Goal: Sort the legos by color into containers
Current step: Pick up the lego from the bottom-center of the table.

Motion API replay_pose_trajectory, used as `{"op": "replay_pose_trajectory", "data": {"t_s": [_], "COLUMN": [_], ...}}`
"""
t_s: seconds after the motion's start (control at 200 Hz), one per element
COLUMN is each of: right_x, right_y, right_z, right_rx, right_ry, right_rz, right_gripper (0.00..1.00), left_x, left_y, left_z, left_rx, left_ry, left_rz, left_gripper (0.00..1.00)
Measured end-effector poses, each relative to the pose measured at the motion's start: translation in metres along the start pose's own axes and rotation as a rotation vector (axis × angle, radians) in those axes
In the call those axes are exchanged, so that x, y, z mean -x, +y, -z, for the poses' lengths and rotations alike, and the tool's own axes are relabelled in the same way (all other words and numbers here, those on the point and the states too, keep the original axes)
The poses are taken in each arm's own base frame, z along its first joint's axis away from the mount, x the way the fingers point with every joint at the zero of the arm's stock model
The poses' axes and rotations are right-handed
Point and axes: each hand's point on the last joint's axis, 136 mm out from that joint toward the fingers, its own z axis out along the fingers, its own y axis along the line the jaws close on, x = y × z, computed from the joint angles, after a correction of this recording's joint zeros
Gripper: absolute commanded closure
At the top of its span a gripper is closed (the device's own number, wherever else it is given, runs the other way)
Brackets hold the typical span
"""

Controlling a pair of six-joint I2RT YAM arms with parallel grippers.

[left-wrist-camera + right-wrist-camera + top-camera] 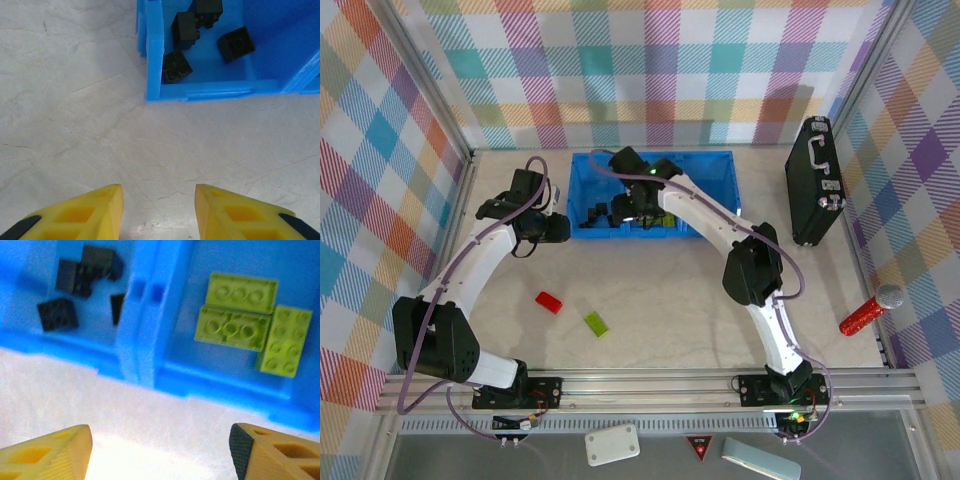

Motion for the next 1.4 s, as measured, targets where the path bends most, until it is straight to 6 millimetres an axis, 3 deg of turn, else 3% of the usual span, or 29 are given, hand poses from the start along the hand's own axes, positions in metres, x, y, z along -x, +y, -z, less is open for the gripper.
{"op": "replay_pose_trajectory", "data": {"t_s": [0.29,0.415,0.61,0.81,1.015,1.185,1.4], "right_x": [-0.069,-0.101,-0.136,-0.160,-0.187,-0.205,-0.211], "right_y": [0.043,0.062,0.090,0.116,0.139,0.142,0.141], "right_z": [0.007,0.011,0.014,0.018,-0.007,-0.027,-0.036], "right_rx": [0.006,0.010,0.022,0.048,0.043,0.017,0.000], "right_ry": [0.096,0.133,0.164,0.184,0.241,0.284,0.301], "right_rz": [0.117,0.158,0.197,0.218,0.243,0.258,0.264], "right_gripper": [0.30,0.30,0.31,0.33,0.34,0.36,0.41], "left_x": [0.001,0.004,0.007,0.007,0.006,0.007,0.007], "left_y": [0.013,0.034,0.073,0.095,0.107,0.105,0.104], "left_z": [-0.002,0.000,0.004,0.008,0.010,0.010,0.010], "left_rx": [0.031,0.061,0.097,0.114,0.127,0.112,0.105], "left_ry": [0.002,-0.003,-0.018,-0.028,-0.033,-0.033,-0.033], "left_rz": [0.028,0.089,0.211,0.289,0.326,0.329,0.329], "left_gripper": [0.58,0.58,0.58,0.57,0.57,0.57,0.57]}}
